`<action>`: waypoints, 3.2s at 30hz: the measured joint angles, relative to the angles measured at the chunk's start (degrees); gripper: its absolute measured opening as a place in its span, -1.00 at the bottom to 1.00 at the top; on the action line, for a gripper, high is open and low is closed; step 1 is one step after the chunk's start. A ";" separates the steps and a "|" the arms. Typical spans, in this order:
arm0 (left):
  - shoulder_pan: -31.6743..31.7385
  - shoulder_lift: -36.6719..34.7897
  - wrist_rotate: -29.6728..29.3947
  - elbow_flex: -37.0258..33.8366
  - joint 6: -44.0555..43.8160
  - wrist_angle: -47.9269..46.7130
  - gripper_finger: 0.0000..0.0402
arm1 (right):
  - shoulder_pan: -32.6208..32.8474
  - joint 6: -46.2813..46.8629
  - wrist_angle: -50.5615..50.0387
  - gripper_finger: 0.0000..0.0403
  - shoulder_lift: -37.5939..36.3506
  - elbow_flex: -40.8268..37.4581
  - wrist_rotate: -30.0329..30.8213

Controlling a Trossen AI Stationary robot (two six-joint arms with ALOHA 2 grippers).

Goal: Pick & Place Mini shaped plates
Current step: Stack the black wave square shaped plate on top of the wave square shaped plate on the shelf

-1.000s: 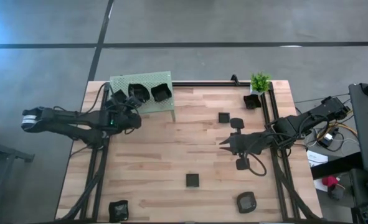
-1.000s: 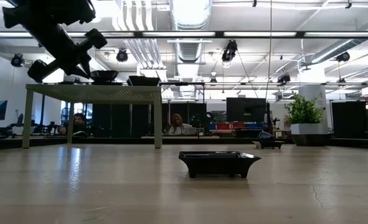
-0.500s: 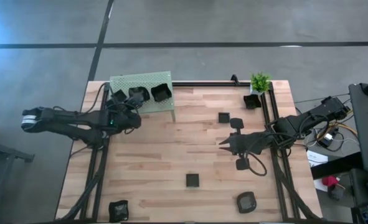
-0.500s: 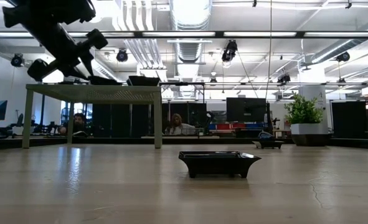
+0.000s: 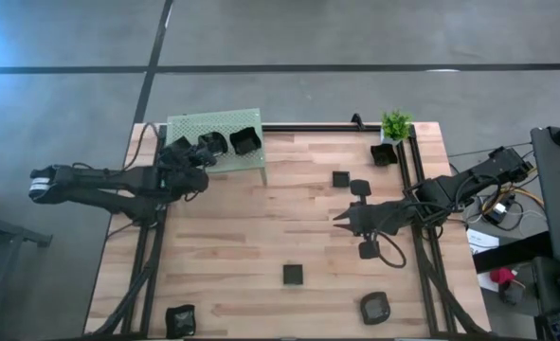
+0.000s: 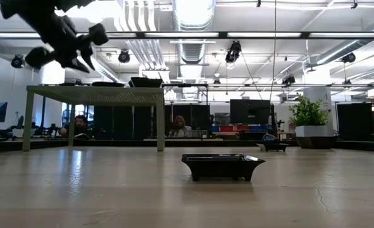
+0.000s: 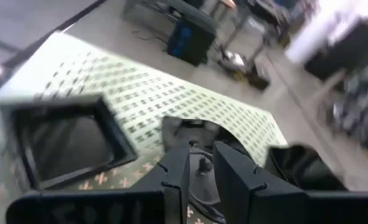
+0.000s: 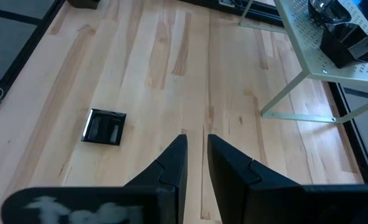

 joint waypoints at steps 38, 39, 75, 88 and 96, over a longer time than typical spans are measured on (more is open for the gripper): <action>-44.99 6.73 30.07 9.91 48.57 1.24 -1.00 | 0.00 1.07 0.00 -0.71 0.00 -0.19 -0.04; -45.45 7.20 31.45 9.91 48.15 1.57 -1.00 | 0.00 1.07 0.00 -0.71 0.00 -0.22 -0.04; -55.92 40.48 69.57 31.40 30.06 -13.98 -1.00 | 0.02 3.47 7.97 -0.71 -0.02 -5.11 -0.65; -55.55 42.84 73.52 31.51 29.84 -22.04 -1.00 | 0.02 2.87 9.27 -0.71 -0.02 -5.07 -0.57; -55.42 42.83 72.42 31.40 28.68 -22.01 -0.97 | 0.02 2.91 9.25 -0.71 -0.02 -5.05 -0.53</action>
